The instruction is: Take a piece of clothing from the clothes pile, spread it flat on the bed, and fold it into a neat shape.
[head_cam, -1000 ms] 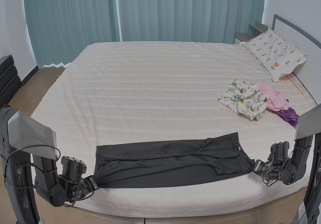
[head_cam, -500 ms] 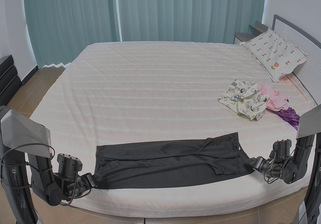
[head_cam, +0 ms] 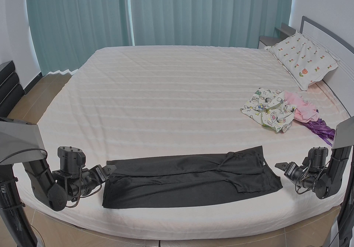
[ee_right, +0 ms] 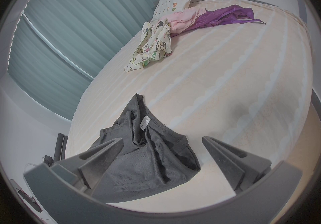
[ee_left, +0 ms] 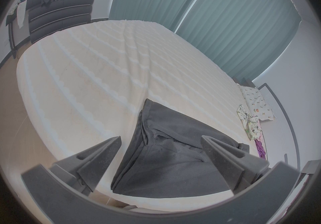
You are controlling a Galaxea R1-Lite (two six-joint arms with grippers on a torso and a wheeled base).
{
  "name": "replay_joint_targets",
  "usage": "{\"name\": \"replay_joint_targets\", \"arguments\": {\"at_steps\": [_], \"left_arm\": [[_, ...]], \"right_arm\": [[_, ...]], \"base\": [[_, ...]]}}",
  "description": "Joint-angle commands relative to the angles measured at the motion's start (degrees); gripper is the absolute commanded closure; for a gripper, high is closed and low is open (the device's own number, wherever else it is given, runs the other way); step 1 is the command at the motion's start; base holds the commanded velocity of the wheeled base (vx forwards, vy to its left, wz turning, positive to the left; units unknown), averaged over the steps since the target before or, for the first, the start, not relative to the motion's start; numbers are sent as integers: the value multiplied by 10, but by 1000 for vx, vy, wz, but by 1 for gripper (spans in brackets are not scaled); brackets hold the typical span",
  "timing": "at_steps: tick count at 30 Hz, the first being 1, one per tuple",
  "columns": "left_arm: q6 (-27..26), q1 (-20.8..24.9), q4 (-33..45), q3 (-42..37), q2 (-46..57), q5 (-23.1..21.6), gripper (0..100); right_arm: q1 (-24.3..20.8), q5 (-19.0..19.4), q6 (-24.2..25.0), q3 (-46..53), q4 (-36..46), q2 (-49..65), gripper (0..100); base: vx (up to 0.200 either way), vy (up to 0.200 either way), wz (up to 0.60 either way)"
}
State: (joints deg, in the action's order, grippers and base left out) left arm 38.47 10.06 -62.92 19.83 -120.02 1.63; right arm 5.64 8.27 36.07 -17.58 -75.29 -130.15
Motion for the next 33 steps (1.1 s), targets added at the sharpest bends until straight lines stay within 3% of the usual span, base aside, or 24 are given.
{"name": "replay_joint_targets", "arguments": {"at_steps": [1, 11, 27, 28, 33], "left_arm": [[-2, 8, 39, 69, -37, -1, 0], [-34, 6, 50, 175, -135, 5, 0], [-35, -11, 53, 231, -177, 26, 0], [-35, -13, 53, 233, -181, 26, 100], [-35, -22, 53, 237, -182, 36, 100]], "right_arm": [[0, 6, 3, -1, 0, -11, 0], [-4, 6, 3, -1, -13, -33, 0], [-14, 2, 3, 4, -32, -44, 0], [-15, 2, 3, 4, -32, -44, 0], [-15, 2, 2, 4, -32, -45, 0]], "base": [[0, 0, 0], [0, 0, 0], [0, 0, 0], [0, 0, 0], [0, 0, 0]]}}
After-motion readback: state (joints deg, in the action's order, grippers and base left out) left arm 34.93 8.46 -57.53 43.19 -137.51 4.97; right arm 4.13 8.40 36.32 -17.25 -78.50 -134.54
